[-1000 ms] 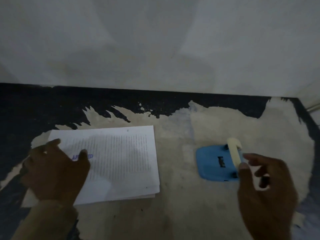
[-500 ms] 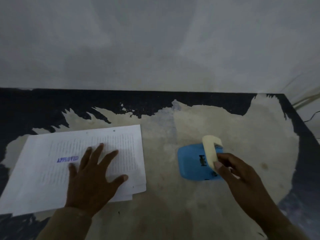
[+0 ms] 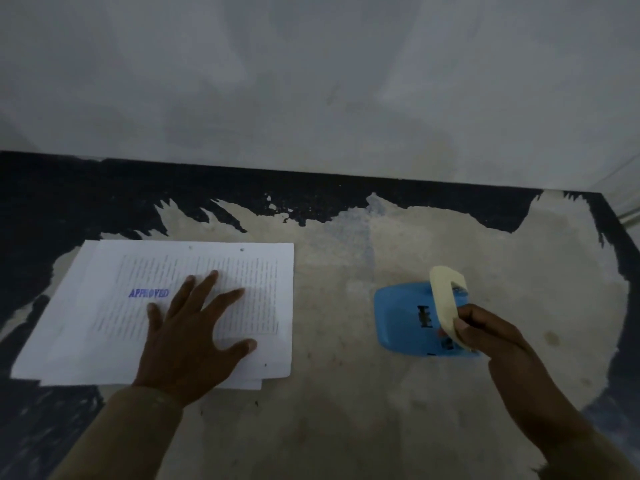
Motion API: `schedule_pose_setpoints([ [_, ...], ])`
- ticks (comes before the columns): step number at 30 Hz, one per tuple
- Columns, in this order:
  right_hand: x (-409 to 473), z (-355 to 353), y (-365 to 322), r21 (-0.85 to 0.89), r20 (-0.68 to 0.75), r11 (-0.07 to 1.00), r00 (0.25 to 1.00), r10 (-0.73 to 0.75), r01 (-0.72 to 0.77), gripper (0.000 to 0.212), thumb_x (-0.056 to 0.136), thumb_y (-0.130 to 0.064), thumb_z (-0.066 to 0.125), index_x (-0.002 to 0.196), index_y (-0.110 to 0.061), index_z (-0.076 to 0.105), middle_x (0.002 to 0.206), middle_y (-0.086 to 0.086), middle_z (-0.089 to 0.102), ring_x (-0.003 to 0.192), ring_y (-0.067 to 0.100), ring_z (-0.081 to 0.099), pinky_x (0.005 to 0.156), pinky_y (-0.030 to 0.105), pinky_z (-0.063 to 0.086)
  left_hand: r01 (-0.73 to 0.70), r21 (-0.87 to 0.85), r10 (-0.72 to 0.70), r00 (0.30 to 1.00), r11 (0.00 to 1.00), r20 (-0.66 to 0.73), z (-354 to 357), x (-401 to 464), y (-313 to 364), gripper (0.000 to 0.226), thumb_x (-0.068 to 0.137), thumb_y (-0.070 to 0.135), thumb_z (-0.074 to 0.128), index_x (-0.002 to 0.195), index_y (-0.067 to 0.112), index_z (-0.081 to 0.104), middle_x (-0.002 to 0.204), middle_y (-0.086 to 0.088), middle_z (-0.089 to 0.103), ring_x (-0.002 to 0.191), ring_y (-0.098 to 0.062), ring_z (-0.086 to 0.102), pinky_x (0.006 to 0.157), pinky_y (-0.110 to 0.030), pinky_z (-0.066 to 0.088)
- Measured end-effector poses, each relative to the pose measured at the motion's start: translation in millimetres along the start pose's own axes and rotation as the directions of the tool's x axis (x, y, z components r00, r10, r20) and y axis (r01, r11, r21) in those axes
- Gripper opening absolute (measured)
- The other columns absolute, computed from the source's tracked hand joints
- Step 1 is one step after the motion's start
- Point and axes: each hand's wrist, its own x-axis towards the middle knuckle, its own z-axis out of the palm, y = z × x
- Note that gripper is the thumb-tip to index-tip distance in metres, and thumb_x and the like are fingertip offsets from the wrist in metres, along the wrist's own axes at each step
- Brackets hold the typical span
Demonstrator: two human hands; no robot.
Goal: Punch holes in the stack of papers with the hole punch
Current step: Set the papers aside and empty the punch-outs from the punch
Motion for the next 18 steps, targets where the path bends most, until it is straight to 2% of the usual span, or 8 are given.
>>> schedule_pose_setpoints([
  [3,-1,1,-2,-0.005,0.008,1.000,1.000,-0.007,0.007,0.019,0.093,-0.010,0.050,0.092,-0.007,0.068,0.102,0.008,0.070,0.099,0.015,0.062,0.076,0.025,0.041,0.008,0.029,-0.008,1.000,1.000,-0.021,0,-1,2,0.081,0.074,0.061,0.066,0.145,0.038,0.033,0.163,0.002,0.014,0.151,-0.025,0.000,0.116,-0.065,0.006],
  [5,-2,3,-4,-0.009,0.033,0.999,0.999,-0.036,0.036,0.020,0.092,-0.014,0.050,0.095,-0.006,0.068,0.096,0.000,0.073,0.096,0.011,0.064,0.075,0.022,0.040,0.020,0.001,-0.020,0.992,1.000,-0.127,-4,-1,12,0.072,0.076,0.054,0.068,0.139,0.030,0.045,0.157,-0.004,0.033,0.148,-0.030,0.020,0.115,-0.062,0.019],
  [7,-4,6,-8,0.003,0.053,0.998,0.997,-0.064,0.064,0.030,0.086,-0.033,0.050,0.097,-0.012,0.069,0.091,-0.011,0.074,0.086,-0.003,0.066,0.074,0.018,0.038,-0.031,-0.042,0.018,0.962,0.999,-0.273,-4,-2,34,0.054,0.077,0.052,0.064,0.124,0.024,0.058,0.134,-0.004,0.057,0.126,-0.028,0.048,0.101,-0.051,0.043],
  [9,-3,6,-11,-0.017,0.053,0.997,0.995,-0.081,0.082,0.039,0.080,-0.048,0.048,0.091,-0.018,0.070,0.089,-0.017,0.073,0.080,-0.009,0.065,0.072,0.017,0.037,-0.107,-0.199,0.045,0.956,0.974,-0.291,2,-5,69,0.034,0.077,0.049,0.061,0.105,0.029,0.063,0.106,0.006,0.065,0.097,-0.015,0.058,0.082,-0.034,0.050],
  [12,3,3,-15,-0.100,0.079,0.989,0.992,-0.099,0.107,0.040,0.075,-0.053,0.053,0.075,-0.018,0.071,0.085,-0.007,0.074,0.081,0.000,0.067,0.073,0.024,0.042,-0.012,-0.596,-0.001,1.000,0.803,-0.020,20,-8,125,0.015,0.079,0.041,0.064,0.080,0.026,0.067,0.076,0.010,0.068,0.067,-0.004,0.061,0.060,-0.021,0.049],
  [14,4,1,-17,-0.119,0.102,0.986,0.989,-0.108,0.120,0.035,0.075,-0.053,0.055,0.075,-0.022,0.071,0.080,0.000,0.073,0.079,0.009,0.068,0.074,0.029,0.045,0.119,-0.686,0.009,0.984,0.718,0.180,33,-7,152,0.012,0.082,0.036,0.065,0.080,0.024,0.069,0.076,0.008,0.070,0.067,-0.004,0.063,0.057,-0.015,0.050],
  [16,5,-1,-18,-0.121,0.143,0.981,0.980,-0.135,0.153,0.031,0.077,-0.052,0.054,0.074,-0.025,0.070,0.076,0.001,0.071,0.075,0.010,0.067,0.072,0.030,0.045,0.167,-0.726,0.012,0.972,0.667,0.235,37,1,169,0.011,0.086,0.030,0.063,0.086,0.021,0.070,0.083,0.006,0.071,0.072,-0.004,0.063,0.058,-0.010,0.047],
  [18,6,-5,-20,-0.126,0.171,0.977,0.974,-0.150,0.173,0.031,0.077,-0.051,0.052,0.076,-0.027,0.071,0.076,-0.001,0.072,0.072,0.007,0.067,0.071,0.027,0.044,0.224,-0.823,0.025,0.960,0.522,0.277,29,12,183,0.018,0.090,0.029,0.060,0.092,0.014,0.069,0.090,-0.001,0.072,0.072,-0.012,0.064,0.058,-0.018,0.049],
])
